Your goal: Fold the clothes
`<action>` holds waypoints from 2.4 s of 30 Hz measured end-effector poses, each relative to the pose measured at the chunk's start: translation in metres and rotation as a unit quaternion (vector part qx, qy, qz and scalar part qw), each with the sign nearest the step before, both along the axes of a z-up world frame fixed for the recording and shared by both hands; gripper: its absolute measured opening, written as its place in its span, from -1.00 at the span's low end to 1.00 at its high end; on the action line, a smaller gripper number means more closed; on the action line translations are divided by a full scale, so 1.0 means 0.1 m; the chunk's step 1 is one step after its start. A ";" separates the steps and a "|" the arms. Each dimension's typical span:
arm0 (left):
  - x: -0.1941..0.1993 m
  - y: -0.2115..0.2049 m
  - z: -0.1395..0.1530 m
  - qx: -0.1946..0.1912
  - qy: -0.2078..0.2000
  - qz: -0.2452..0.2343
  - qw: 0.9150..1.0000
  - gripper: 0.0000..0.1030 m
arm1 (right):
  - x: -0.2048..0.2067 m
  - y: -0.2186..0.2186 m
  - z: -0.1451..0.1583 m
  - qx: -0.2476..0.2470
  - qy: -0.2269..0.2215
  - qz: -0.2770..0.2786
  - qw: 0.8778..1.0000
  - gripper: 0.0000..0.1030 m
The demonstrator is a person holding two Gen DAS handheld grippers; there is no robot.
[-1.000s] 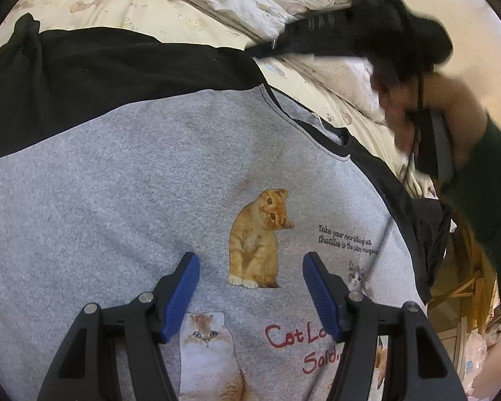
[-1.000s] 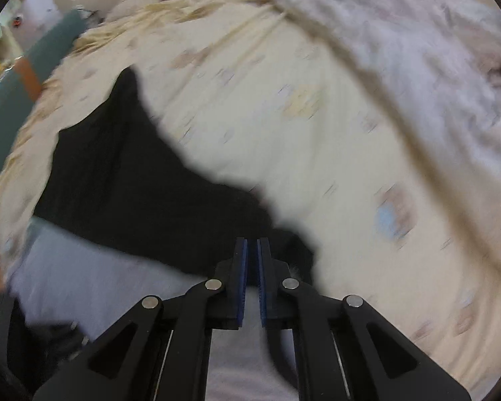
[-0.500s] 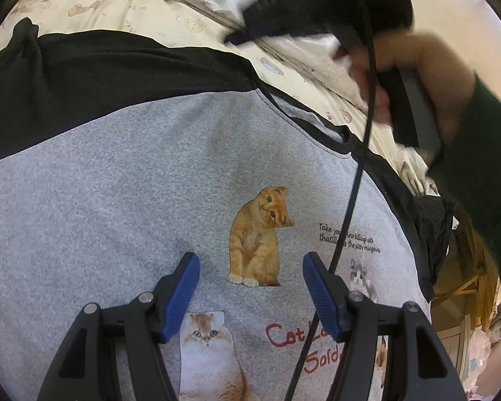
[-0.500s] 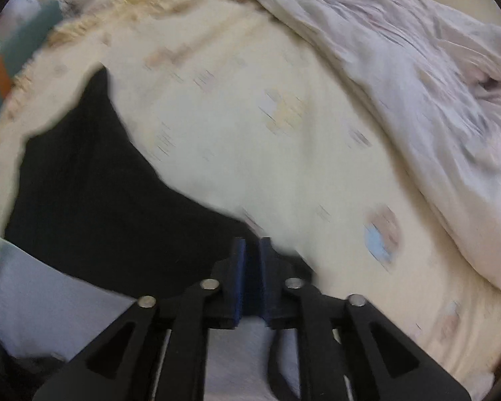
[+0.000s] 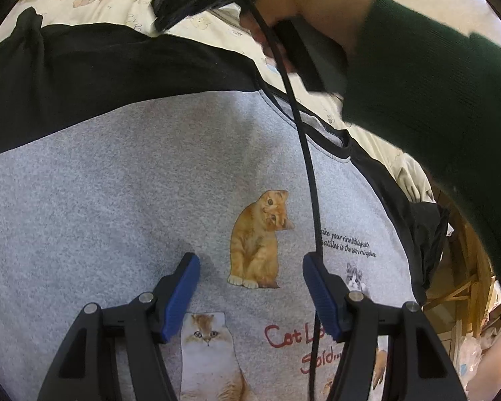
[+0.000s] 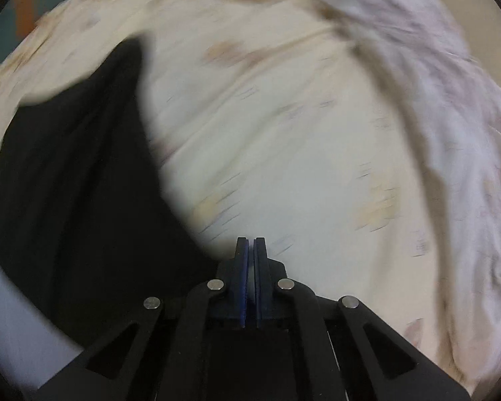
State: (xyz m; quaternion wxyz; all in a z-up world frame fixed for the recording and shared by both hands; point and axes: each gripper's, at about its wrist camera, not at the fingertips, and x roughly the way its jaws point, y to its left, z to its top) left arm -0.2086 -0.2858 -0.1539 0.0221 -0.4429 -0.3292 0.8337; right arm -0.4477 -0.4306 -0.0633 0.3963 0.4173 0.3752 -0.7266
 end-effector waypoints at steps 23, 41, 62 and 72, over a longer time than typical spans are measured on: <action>0.02 0.21 0.01 -0.087 0.011 -0.044 0.995 0.26 | 1.06 3.33 0.00 -0.033 -0.036 -0.147 0.988 -0.05; 0.53 0.71 0.01 -0.287 -0.030 -0.104 0.952 0.27 | 2.12 3.81 -0.07 -0.028 0.029 -0.376 0.926 0.69; 2.13 1.18 0.54 -0.276 -0.008 -0.112 0.955 0.28 | 3.82 4.74 0.50 -0.133 -0.053 -0.442 0.885 0.88; 3.07 1.43 0.12 -0.304 -0.047 -0.126 0.943 0.28 | 4.83 4.70 0.07 -0.082 -0.047 -0.448 0.889 0.88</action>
